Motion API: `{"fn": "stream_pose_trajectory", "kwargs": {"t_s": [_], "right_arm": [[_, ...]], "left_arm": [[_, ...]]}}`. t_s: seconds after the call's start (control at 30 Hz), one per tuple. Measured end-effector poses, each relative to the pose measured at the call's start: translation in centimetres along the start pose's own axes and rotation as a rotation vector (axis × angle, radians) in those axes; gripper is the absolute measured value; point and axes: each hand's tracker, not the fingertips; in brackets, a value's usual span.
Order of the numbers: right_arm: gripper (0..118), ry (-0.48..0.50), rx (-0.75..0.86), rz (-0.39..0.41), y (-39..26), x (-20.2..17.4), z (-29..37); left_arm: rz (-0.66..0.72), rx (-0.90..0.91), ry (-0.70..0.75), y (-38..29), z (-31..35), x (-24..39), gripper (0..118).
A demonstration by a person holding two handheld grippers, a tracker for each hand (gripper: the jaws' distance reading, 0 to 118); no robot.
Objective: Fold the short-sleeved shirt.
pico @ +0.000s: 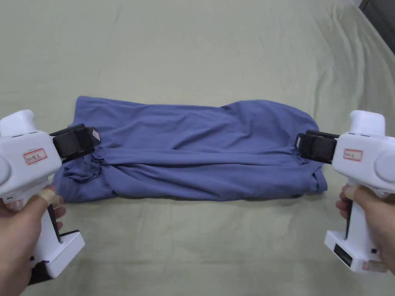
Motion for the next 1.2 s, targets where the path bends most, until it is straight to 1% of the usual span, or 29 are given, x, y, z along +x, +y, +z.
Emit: {"fn": "stream_pose_trajectory", "kwargs": {"t_s": [0.07, 0.1, 0.13, 0.17, 0.2, 0.27, 0.3, 0.37, 0.4, 0.43, 0.47, 0.5, 0.53, 0.6, 0.63, 0.77, 0.8, 0.83, 0.87, 0.9, 0.93, 0.97, 1.0, 1.03, 1.07, 1.1, 1.13, 1.17, 1.2], "right_arm": [[115, -0.008, -0.007, 0.065, -2.9, -1.1, 1.9], [103, -0.067, 0.022, 0.088, -4.7, -1.6, 2.9], [68, -0.080, 0.050, 0.108, -6.3, -2.0, 3.9], [25, -0.065, 0.052, 0.124, -7.7, -2.3, 4.5], [5, -0.057, 0.021, 0.154, -9.2, -2.1, 4.3], [5, -0.072, -0.026, 0.191, -11.6, -2.5, 4.6], [5, -0.057, -0.039, 0.217, -12.3, -3.0, 5.2], [5, -0.045, -0.049, 0.222, -13.3, -3.4, 5.7], [5, -0.048, -0.052, 0.230, -13.6, -3.5, 5.8], [5, -0.044, -0.060, 0.229, -13.4, -3.2, 5.7], [5, -0.047, -0.061, 0.233, -13.1, -3.0, 5.5], [5, -0.053, -0.060, 0.229, -12.7, -2.7, 5.3], [5, -0.061, -0.058, 0.216, -12.3, -2.5, 5.1], [5, -0.073, -0.053, 0.186, -11.1, -1.9, 4.5], [5, -0.081, -0.048, 0.182, -10.6, -1.7, 4.1], [5, -0.125, -0.051, 0.167, -8.8, -0.6, 1.6], [5, -0.146, -0.059, 0.167, -8.4, -0.3, 0.9], [5, -0.155, -0.057, 0.164, -8.0, 0.0, 0.3], [5, -0.160, -0.053, 0.165, -7.7, 0.4, -0.4], [5, -0.166, -0.053, 0.166, -7.3, 0.7, -1.0], [5, -0.165, -0.057, 0.169, -6.9, 1.1, -1.7], [5, -0.155, -0.068, 0.174, -6.4, 1.5, -2.4], [6, -0.083, -0.105, 0.151, -6.0, 2.2, -3.2], [38, -0.034, -0.131, 0.117, -5.5, 2.8, -4.0], [95, -0.017, -0.157, 0.076, -4.9, 3.4, -4.9], [118, -0.068, -0.201, 0.061, -4.4, 3.6, -6.1], [111, -0.104, -0.251, 0.070, -4.2, 3.8, -7.4], [112, -0.099, -0.163, 0.073, -3.4, 3.6, -6.4], [115, -0.081, -0.181, 0.064, -3.0, 3.3, -6.8]], "left_arm": [[0.008, -0.105, -0.046, -2.1, 1.1, -0.7, 118], [-0.001, -0.156, -0.044, -3.3, 1.5, -1.1, 114], [-0.016, -0.188, -0.019, -4.7, 2.0, -1.2, 86], [-0.032, -0.207, 0.012, -5.7, 2.5, -1.4, 39], [-0.053, -0.225, 0.046, -6.8, 2.9, -1.5, 0], [-0.084, -0.248, 0.106, -8.4, 2.9, -1.7, 0], [-0.084, -0.259, 0.084, -8.7, 2.7, -1.9, 0], [-0.075, -0.252, 0.075, -8.5, 2.3, -2.3, 0], [-0.089, -0.213, 0.115, -8.0, 2.0, -2.4, 0], [-0.121, -0.180, 0.151, -7.4, 1.7, -2.3, 18], [-0.174, -0.154, 0.186, -6.5, 0.8, -2.3, 75], [-0.198, -0.162, 0.197, -5.9, 0.0, -2.3, 118], [-0.170, -0.100, 0.176, -5.8, -0.5, -2.4, 118], [-0.184, -0.125, 0.178, -5.3, -3.0, -2.9, 118], [-0.189, -0.142, 0.174, -3.3, -2.7, -2.4, 118], [-0.280, -0.256, 0.237, -3.1, -7.1, -1.4, 118], [-0.295, -0.287, 0.207, -3.3, -7.7, -1.2, 117], [-0.298, -0.307, 0.186, -3.4, -8.0, -0.8, 102], [-0.293, -0.306, 0.175, -3.5, -7.8, -0.5, 63], [-0.300, -0.292, 0.175, -3.4, -7.7, -0.5, 16], [-0.298, -0.237, 0.146, -3.3, -7.0, -0.3, 3], [-0.236, -0.231, 0.075, -3.0, -6.5, -0.5, 3], [-0.166, -0.261, 0.052, -2.8, -6.6, -0.9, 3], [-0.129, -0.263, 0.049, -2.7, -6.7, -1.2, 3], [-0.144, -0.240, 0.080, -2.4, -6.3, -1.7, 3], [-0.155, -0.236, 0.078, -2.3, -6.1, -2.0, 3], [-0.159, -0.237, 0.078, -2.2, -6.0, -2.3, 3], [-0.158, -0.240, 0.074, -2.5, -5.9, -2.3, 3], [-0.143, -0.245, 0.059, -2.5, -5.8, -2.5, 3]]}}
